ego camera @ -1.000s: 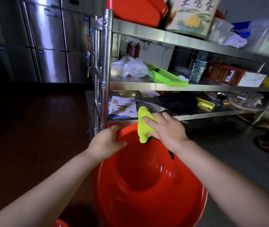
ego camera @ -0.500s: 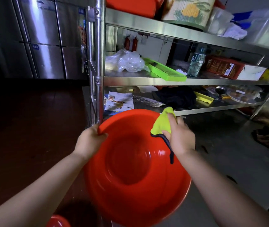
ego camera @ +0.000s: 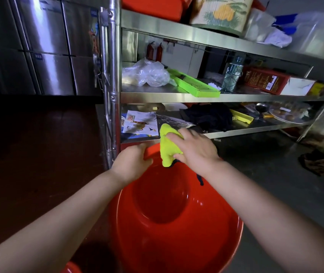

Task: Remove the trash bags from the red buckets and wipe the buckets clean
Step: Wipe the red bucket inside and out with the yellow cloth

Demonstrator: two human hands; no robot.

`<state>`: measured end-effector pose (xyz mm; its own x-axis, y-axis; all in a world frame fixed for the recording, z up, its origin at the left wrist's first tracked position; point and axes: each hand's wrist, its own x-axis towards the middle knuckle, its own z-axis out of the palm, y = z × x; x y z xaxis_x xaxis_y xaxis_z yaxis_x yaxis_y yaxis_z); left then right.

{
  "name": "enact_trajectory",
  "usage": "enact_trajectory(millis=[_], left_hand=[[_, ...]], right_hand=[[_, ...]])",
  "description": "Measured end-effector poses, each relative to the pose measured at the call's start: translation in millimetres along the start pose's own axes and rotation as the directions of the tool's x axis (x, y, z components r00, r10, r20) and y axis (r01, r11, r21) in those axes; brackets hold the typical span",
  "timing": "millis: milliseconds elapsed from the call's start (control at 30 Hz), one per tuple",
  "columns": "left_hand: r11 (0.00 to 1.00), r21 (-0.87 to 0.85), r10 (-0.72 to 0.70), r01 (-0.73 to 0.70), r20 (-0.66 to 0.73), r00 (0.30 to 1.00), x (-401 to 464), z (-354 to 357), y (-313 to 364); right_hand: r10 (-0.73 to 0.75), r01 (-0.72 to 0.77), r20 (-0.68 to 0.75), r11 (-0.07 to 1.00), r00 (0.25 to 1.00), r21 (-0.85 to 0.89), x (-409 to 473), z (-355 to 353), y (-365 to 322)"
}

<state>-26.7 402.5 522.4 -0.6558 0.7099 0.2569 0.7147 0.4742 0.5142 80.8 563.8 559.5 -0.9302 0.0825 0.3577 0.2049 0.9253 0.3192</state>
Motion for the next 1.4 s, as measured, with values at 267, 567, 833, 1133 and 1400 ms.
enact_trajectory(millis=[267,567,833,1133,1400], left_hand=[[0.975,-0.22,-0.037,0.034,-0.011,0.999,-2.2,-0.2,-16.1],[0.793,-0.528,-0.385,0.305,-0.045,0.922,-32.5,-7.9,-73.9],[0.986,-0.108,-0.126,0.129,0.027,0.992,4.3,-28.1,-36.7],[0.964,-0.264,-0.019,0.046,0.104,0.994,8.1,-9.9,-26.5],[0.938,-0.336,-0.062,0.087,0.086,0.994,2.3,-11.7,-33.1]], right_hand=[[0.048,-0.06,-0.163,0.996,0.985,-0.068,12.0,20.6,-12.4],[0.526,-0.521,-0.033,0.849,0.85,0.088,-50.0,52.1,6.2],[0.134,-0.135,0.035,0.99,0.99,0.046,-12.2,9.2,16.5],[-0.063,-0.003,-0.256,0.969,0.965,-0.248,-3.7,35.9,-0.4],[-0.039,-0.044,-0.347,0.973,0.937,-0.229,-13.1,47.4,-4.6]])
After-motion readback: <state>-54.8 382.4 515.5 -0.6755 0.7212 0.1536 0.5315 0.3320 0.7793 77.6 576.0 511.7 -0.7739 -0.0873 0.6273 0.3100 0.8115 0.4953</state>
